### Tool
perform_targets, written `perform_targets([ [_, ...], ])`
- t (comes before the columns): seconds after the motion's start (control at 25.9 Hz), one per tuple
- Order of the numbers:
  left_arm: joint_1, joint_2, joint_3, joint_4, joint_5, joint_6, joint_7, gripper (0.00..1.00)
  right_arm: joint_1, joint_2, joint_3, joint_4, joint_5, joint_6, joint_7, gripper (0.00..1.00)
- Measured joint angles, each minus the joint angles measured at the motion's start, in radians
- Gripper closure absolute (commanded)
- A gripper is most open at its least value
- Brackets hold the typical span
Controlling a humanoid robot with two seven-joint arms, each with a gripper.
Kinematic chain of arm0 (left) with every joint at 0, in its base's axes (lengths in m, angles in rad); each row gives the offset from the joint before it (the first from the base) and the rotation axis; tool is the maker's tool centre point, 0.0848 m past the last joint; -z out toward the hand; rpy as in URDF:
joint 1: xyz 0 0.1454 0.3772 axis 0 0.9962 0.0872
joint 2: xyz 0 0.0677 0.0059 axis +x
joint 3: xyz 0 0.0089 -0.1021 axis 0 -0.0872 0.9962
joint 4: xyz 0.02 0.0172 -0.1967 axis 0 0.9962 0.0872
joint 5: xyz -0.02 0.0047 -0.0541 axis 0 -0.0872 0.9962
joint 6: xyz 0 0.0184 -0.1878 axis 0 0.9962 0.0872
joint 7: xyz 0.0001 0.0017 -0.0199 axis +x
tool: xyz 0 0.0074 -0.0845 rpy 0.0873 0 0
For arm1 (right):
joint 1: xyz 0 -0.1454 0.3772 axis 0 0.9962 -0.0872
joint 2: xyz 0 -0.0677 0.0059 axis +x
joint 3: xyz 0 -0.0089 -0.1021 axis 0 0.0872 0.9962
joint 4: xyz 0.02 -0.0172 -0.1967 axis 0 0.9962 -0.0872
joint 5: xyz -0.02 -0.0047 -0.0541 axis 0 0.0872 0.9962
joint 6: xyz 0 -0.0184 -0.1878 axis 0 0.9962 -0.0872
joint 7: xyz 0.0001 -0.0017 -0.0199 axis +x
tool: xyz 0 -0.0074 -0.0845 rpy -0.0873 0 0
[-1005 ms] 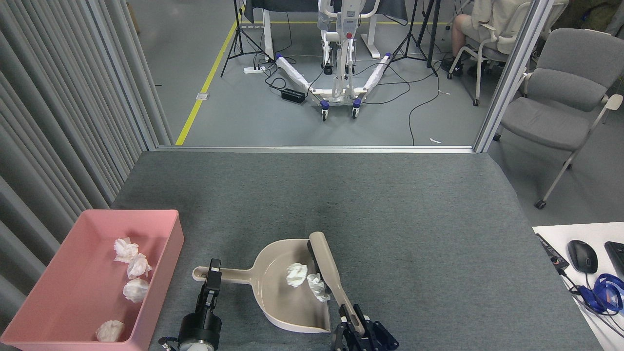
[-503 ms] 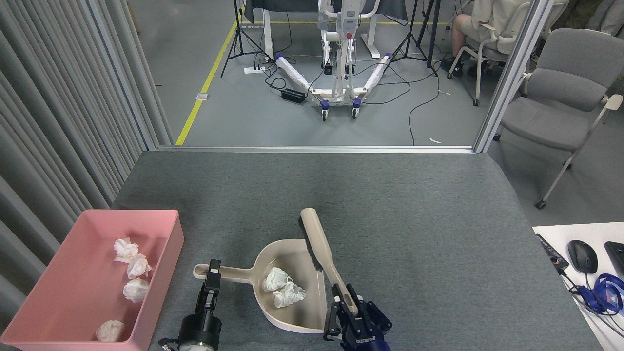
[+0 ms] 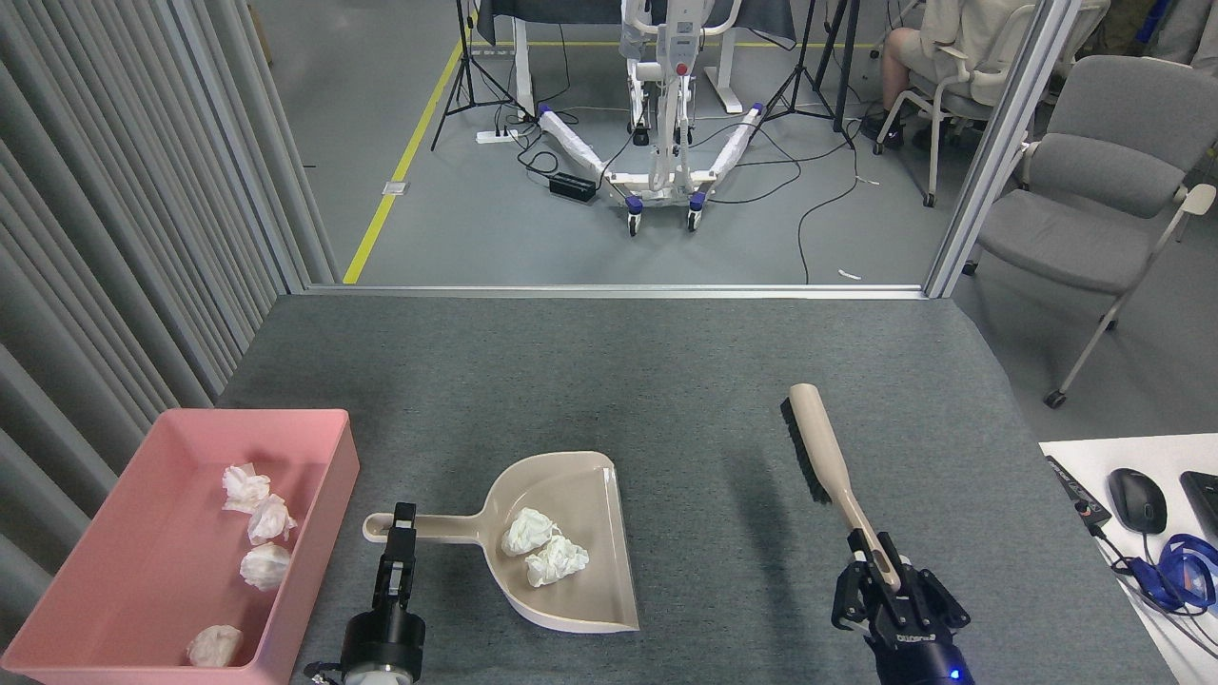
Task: Sweep and dump garbage into bin
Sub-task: 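Lift the dustpan with the left gripper and tip it over the pink bin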
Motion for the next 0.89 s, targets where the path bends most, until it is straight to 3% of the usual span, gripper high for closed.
perform_targets([
  [0.19, 0.018, 0.01, -0.027, -0.092, 0.135, 0.051, 0.008, 0.93, 0.006, -0.025, -0.037, 0.021, -0.003, -0.01, -0.004, 1.0],
  [0.43, 0.084, 0.065, -0.057, -0.258, 0.202, 0.136, 0.005, 0.94, 0.028, -0.028, -0.04, 0.04, -0.001, -0.013, -0.006, 1.0],
  [0.73, 0.127, 0.228, -0.085, -0.364, 0.365, 0.157, 0.006, 0.94, 0.036, -0.025, -0.023, 0.081, 0.001, -0.014, -0.031, 0.95],
  [0.89, 0.144, 0.35, -0.098, -0.414, 0.456, 0.157, 0.004, 0.95, 0.036, -0.023, -0.022, 0.085, 0.0, -0.015, -0.035, 0.93],
])
